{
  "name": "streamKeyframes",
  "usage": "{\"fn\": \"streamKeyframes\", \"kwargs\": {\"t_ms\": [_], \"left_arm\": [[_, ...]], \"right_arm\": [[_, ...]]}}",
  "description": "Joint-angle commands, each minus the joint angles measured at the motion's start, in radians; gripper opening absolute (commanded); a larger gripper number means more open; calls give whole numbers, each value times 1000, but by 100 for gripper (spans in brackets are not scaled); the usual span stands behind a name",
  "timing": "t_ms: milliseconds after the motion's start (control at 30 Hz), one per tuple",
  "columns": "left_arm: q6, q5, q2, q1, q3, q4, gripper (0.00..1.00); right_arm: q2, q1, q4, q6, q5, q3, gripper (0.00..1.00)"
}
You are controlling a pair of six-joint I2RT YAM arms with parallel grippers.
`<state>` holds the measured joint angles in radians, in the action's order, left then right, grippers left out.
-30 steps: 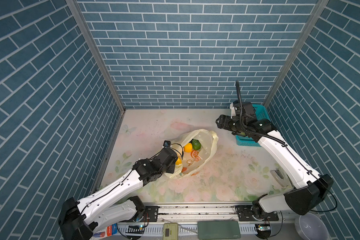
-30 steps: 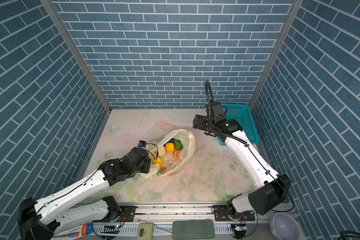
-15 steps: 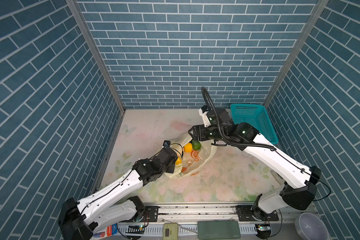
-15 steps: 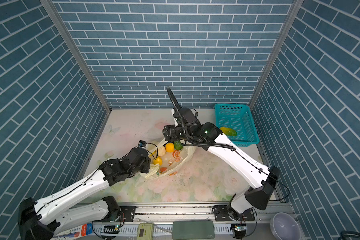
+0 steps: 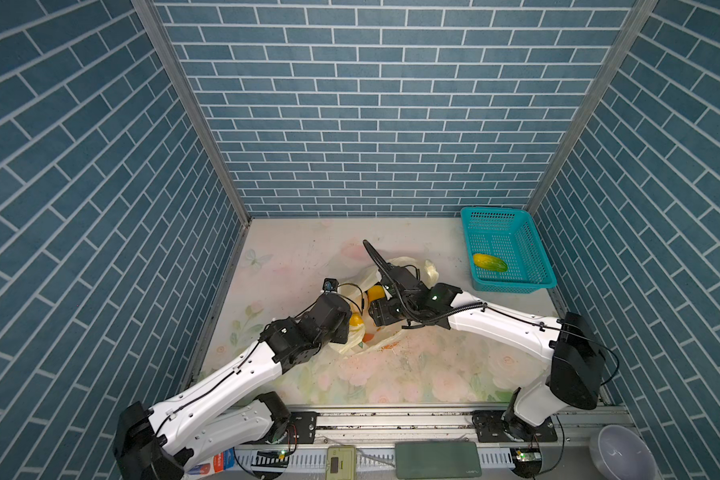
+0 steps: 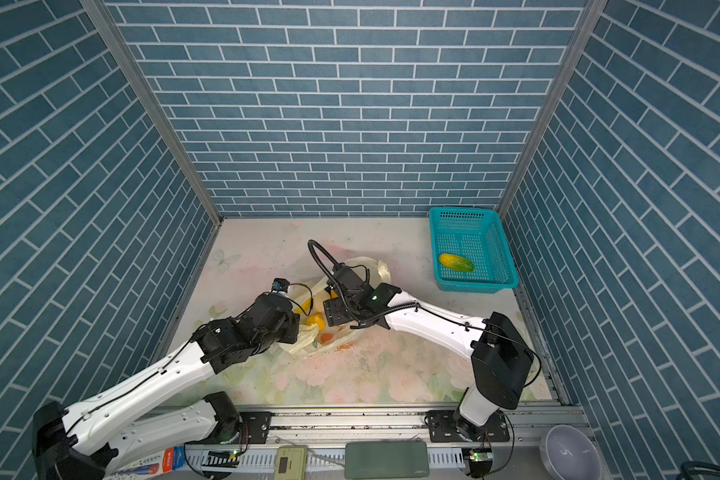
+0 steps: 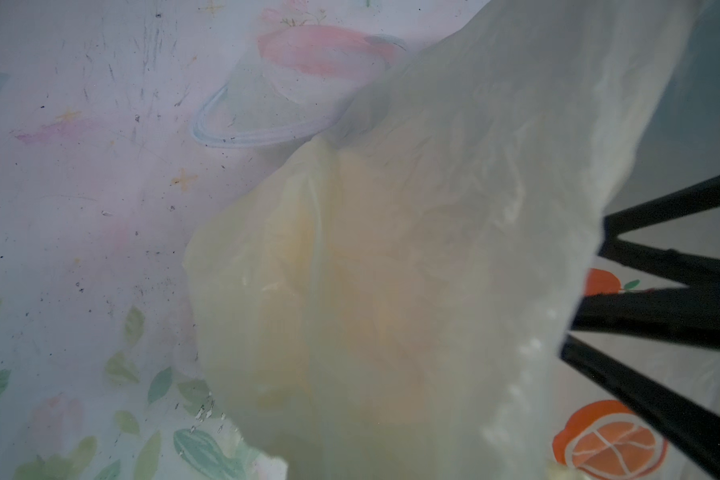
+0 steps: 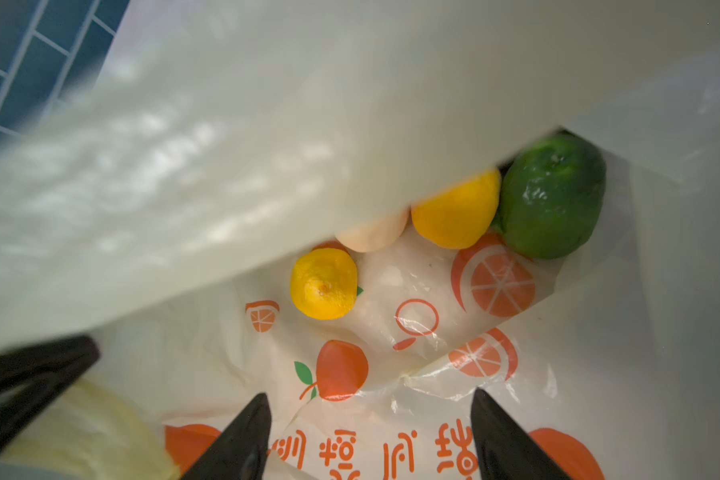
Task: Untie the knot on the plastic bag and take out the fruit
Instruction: 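Move the right gripper back over the bag opening, then lower the right gripper into the bag and grasp the yellow mango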
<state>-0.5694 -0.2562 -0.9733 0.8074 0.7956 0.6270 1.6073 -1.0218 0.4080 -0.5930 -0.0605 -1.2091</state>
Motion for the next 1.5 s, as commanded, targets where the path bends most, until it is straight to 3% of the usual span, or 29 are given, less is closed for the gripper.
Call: {"fn": "streamKeyframes", "kwargs": {"t_ms": [0, 433, 700, 833, 1467], "left_arm": [[-15, 12, 2, -8, 14, -19, 0], [-9, 32, -9, -14, 35, -32, 0], [2, 76, 4, -14, -19, -36, 0], [12, 93, -5, -14, -20, -47, 0], [25, 143, -23, -14, -30, -70, 0]], "right_arm": [[23, -6, -154, -54, -40, 76, 74], [178, -1, -383, -208, -9, 148, 72], [253, 83, -319, -372, -119, 29, 73], [307, 123, -322, -428, -106, -33, 73], [460, 161, -360, -499, -127, -139, 78]]}}
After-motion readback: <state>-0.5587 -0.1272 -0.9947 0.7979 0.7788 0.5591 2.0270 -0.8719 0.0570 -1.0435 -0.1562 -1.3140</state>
